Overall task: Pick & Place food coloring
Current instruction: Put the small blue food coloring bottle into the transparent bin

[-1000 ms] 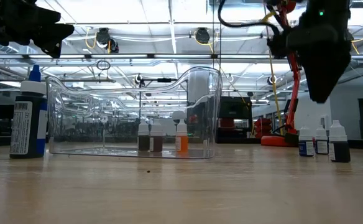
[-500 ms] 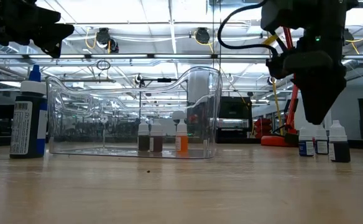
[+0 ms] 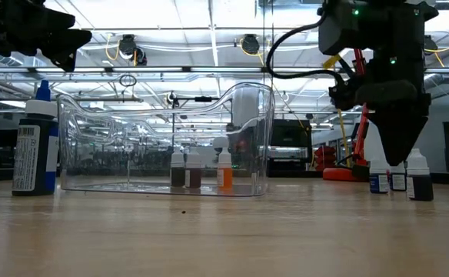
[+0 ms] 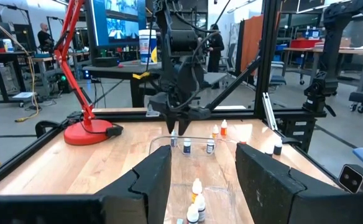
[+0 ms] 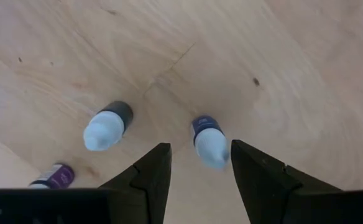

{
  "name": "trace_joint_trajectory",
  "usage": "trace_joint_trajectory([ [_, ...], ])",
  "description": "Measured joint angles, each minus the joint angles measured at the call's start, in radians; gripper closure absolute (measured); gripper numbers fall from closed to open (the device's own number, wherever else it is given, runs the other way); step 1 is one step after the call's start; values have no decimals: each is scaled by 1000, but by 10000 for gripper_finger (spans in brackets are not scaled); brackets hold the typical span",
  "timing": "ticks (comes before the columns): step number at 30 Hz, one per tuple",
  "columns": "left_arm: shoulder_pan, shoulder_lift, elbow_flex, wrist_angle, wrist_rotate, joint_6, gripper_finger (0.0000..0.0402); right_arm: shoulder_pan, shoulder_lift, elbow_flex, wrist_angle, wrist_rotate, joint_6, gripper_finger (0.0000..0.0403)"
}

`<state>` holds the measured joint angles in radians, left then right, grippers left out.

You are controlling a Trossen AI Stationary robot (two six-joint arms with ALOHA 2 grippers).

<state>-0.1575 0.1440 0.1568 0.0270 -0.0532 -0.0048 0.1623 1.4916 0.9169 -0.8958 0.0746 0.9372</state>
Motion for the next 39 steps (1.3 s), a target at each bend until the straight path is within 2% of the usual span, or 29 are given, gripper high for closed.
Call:
trace_joint_trajectory([
  [21, 0, 0, 0, 0, 0, 0, 219, -46, 11, -52, 47, -2, -22, 248],
  [30, 0, 0, 0, 0, 0, 0, 220, -45, 11, -52, 54, -52, -15, 248],
  [39, 0, 0, 0, 1, 0, 0, 220, -45, 11, -52, 53, -52, -21, 290],
])
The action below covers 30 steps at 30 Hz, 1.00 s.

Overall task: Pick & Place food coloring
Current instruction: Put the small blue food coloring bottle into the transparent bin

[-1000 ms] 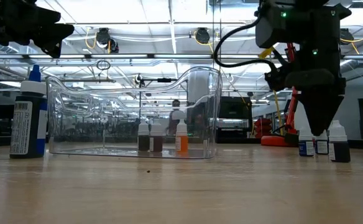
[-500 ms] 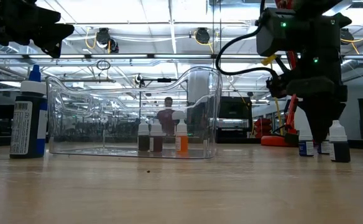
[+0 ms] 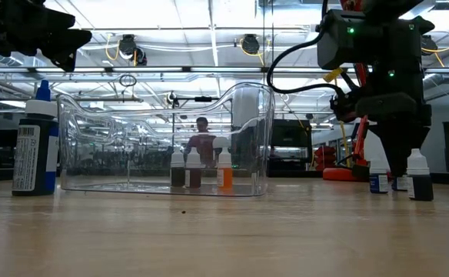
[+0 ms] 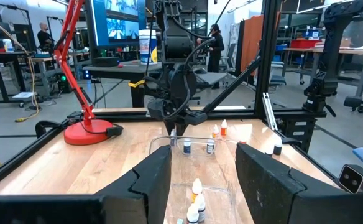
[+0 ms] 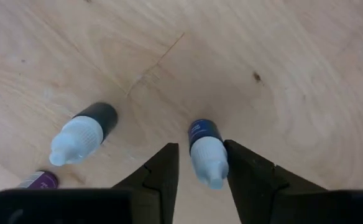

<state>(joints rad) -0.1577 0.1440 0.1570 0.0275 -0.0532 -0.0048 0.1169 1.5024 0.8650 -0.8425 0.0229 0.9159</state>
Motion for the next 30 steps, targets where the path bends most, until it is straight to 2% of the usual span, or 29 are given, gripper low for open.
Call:
trace_joint_trajectory([
  [6, 0, 0, 0, 0, 0, 0, 220, 1, -1, 0, 5, 49, -77, 351],
  [10, 0, 0, 0, 0, 0, 0, 220, 14, -17, 23, 12, 162, -146, 353],
  [13, 0, 0, 0, 0, 0, 0, 219, 28, -44, 109, -28, 252, -190, 353],
  [17, 0, 0, 0, 0, 0, 0, 219, 56, -64, 301, -29, 366, -310, 353],
  [22, 0, 0, 0, -1, 0, 0, 220, 94, -25, 571, 158, 377, -573, 353],
  [25, 0, 0, 0, -1, 0, 0, 219, 96, 51, 750, 189, 370, -718, 353],
  [30, 0, 0, 0, 1, 0, 0, 220, 82, 278, 1118, 30, 369, -839, 353],
])
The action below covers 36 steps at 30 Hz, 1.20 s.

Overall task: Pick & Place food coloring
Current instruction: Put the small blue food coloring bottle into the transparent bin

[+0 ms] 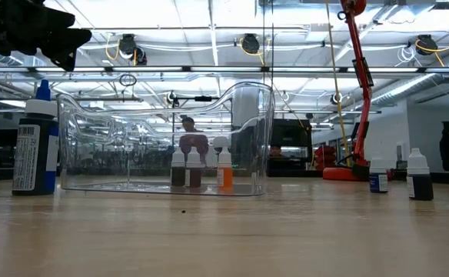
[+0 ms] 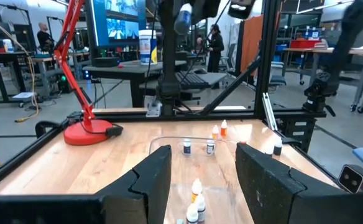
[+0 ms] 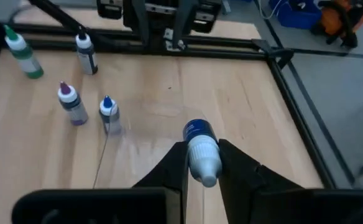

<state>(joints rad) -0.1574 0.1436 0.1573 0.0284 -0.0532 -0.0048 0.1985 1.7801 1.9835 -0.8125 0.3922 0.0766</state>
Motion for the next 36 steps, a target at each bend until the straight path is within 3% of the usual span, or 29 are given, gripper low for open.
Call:
trace_joint_trajectory([
  [5, 0, 0, 0, -1, 0, 0, 220, -34, 268, 378, -282, -27, -43, 353],
  [11, 0, 0, 1, 1, 0, 0, 219, -121, 308, 189, -304, -235, 14, 353],
  [22, 0, 3, 1, -2, 1, 0, 220, -150, 307, -167, -280, -294, 119, 353],
  [28, 0, 3, 1, -2, 1, 0, 220, -140, 306, -252, -204, -345, 139, 353],
  [36, 0, 3, 1, -2, 0, 0, 220, -138, 306, -259, -185, -347, 140, 353],
])
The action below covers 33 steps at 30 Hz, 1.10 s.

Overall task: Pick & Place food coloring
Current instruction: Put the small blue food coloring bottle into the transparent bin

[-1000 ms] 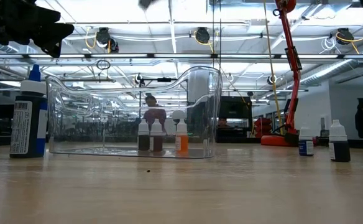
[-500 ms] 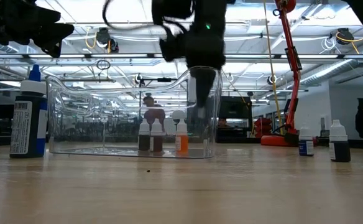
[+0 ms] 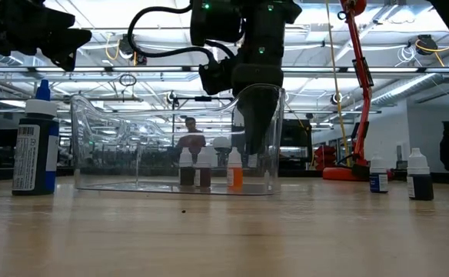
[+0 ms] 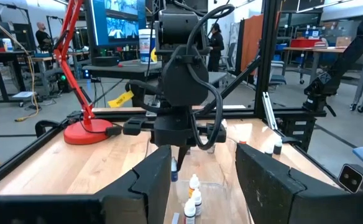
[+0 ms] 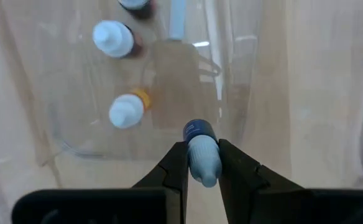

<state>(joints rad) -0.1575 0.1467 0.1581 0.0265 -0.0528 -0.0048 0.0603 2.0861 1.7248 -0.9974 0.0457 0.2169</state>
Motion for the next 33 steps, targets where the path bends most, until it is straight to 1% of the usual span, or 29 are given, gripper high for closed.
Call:
trace_joint_trajectory([
  [5, 0, 0, 0, 0, 0, 0, 220, -1, 0, 0, 3, -51, 13, 351],
  [11, 0, 0, 0, 0, 0, 0, 220, -1, 0, 0, 7, -49, 44, 272],
  [14, 0, 0, 0, 0, 0, 0, 219, -1, 0, 0, 9, -49, 57, 252],
  [17, 0, 0, 0, 0, 0, 0, 220, -1, 0, 0, 19, -48, 60, 248],
  [21, 0, 0, 0, 0, 0, 0, 220, -1, -12, 0, 28, -48, 60, 254],
  [25, 0, 0, -1, 0, 0, 0, 220, -1, -75, 0, 7, -47, 85, 261],
  [29, 0, 0, -1, 0, 0, 0, 220, 2, -169, 0, -77, -48, 176, 264],
  [33, 0, 0, -1, 1, 0, 0, 219, 39, -271, -22, -194, -14, 340, 264],
])
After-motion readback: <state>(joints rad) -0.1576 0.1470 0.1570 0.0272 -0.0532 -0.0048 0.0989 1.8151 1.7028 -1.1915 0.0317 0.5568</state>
